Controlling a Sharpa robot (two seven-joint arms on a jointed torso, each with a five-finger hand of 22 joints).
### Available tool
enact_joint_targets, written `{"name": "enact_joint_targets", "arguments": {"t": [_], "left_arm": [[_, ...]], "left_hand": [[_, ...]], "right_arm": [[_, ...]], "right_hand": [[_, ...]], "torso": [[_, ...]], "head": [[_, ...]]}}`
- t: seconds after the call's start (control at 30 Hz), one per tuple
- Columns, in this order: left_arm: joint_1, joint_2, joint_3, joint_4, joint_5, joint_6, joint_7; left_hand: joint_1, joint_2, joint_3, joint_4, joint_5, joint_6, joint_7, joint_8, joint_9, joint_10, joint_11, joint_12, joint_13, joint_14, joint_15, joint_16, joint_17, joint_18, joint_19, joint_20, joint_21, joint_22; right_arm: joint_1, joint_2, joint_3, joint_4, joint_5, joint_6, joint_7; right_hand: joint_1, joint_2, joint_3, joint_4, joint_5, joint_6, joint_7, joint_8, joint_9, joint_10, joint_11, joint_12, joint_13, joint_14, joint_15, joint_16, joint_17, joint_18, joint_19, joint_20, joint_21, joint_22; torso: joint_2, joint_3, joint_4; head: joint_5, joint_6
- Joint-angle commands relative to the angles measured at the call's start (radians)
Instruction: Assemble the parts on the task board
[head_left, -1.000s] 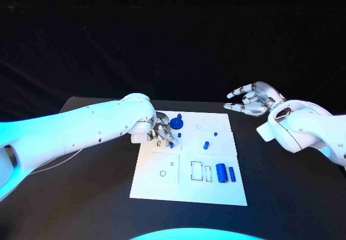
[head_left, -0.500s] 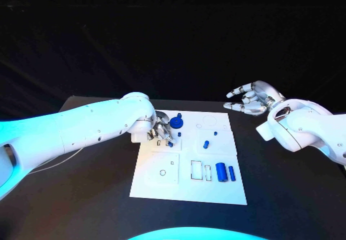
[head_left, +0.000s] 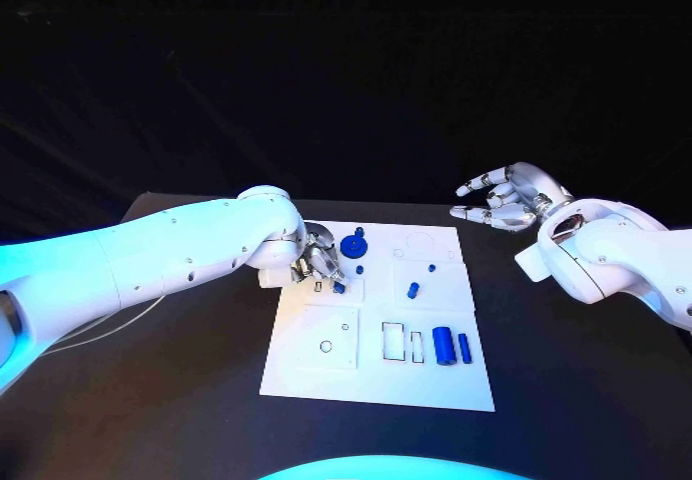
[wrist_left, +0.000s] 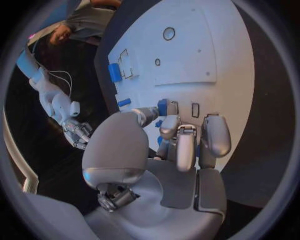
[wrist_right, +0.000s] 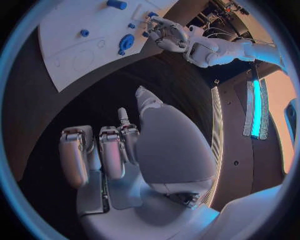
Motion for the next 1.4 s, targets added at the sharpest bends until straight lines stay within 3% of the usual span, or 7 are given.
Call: {"name": "enact_joint_targets", "arguments": {"t": [0.03,0.3,0.63,0.97,1.4], "left_arm": [[0.001,-0.014,0.001,0.016,0.047,-0.046,0.007],[0.001,-0.043,0.003,0.047,0.029,-0.09,0.009],[-0.006,-0.054,0.001,0.08,-0.089,-0.167,0.016],[-0.034,-0.067,0.001,0.124,-0.181,-0.244,0.018],[-0.055,-0.082,0.001,0.151,-0.214,-0.284,0.02]], "left_hand": [[-0.017,0.001,0.166,-0.156,0.004,0.001,-0.005,0.006,0.067,0.011,0.0,0.005,0.004,0.096,-0.006,0.004,0.242,-0.018,-0.002,-0.005,0.004,0.002],[-0.032,-0.005,0.184,-0.17,0.003,0.005,-0.008,0.009,0.078,0.019,-0.002,0.01,0.011,0.098,-0.008,0.007,0.247,-0.019,0.002,-0.006,0.007,0.007],[-0.041,-0.009,0.202,-0.181,0.002,0.012,-0.011,0.012,0.088,0.03,-0.005,0.016,0.019,0.101,-0.01,0.009,0.252,-0.022,0.011,-0.008,0.012,0.02],[-0.053,-0.021,0.233,-0.2,0.003,0.02,-0.014,0.012,0.1,0.04,-0.008,0.021,0.026,0.104,-0.014,0.013,0.259,-0.025,0.023,-0.012,0.02,0.035],[-0.06,-0.029,0.254,-0.211,0.005,0.026,-0.015,0.012,0.108,0.048,-0.01,0.024,0.031,0.106,-0.016,0.016,0.263,-0.027,0.03,-0.014,0.024,0.044]], "right_arm": [[0.0,0.0,0.0,-0.001,-0.012,0.014,0.002],[0.0,0.0,0.0,-0.003,-0.012,0.015,0.003],[0.0,-0.002,0.0,-0.001,-0.012,0.015,0.004],[0.0,-0.005,0.0,0.003,-0.012,0.015,0.005],[0.0,-0.005,0.0,0.003,-0.012,0.016,0.007]], "right_hand": [[-0.011,-0.002,0.007,0.002,0.007,-0.005,-0.001,0.007,-0.002,-0.001,-0.006,-0.004,0.149,0.096,-0.007,-0.004,0.222,0.005,0.085,-0.006,-0.003,0.229],[-0.012,-0.002,0.007,0.002,0.007,-0.005,-0.001,0.007,-0.002,-0.002,-0.006,-0.004,0.148,0.096,-0.007,-0.004,0.222,0.006,0.085,-0.006,-0.004,0.228],[-0.012,-0.002,0.007,0.002,0.007,-0.005,-0.001,0.007,-0.002,-0.002,-0.006,-0.004,0.148,0.096,-0.007,-0.004,0.222,0.006,0.085,-0.006,-0.004,0.228],[-0.012,-0.002,0.007,0.002,0.007,-0.005,-0.001,0.007,-0.002,-0.002,-0.006,-0.004,0.148,0.096,-0.007,-0.004,0.222,0.006,0.085,-0.006,-0.004,0.228],[-0.015,-0.002,0.007,0.003,0.009,-0.004,-0.001,0.009,-0.002,-0.002,-0.006,-0.004,0.148,0.096,-0.007,-0.004,0.222,0.006,0.085,-0.006,-0.003,0.229]], "torso": [[-0.001,0.001,0.0026],[0.0,0.0022,0.0037],[0.001,0.0001,0.0028],[0.001,0.0004,0.0018],[0.001,-0.0002,0.0013]], "head": [[0.001,0.0],[0.004,0.0],[0.006,-0.003],[0.006,-0.008],[0.008,-0.009]]}}
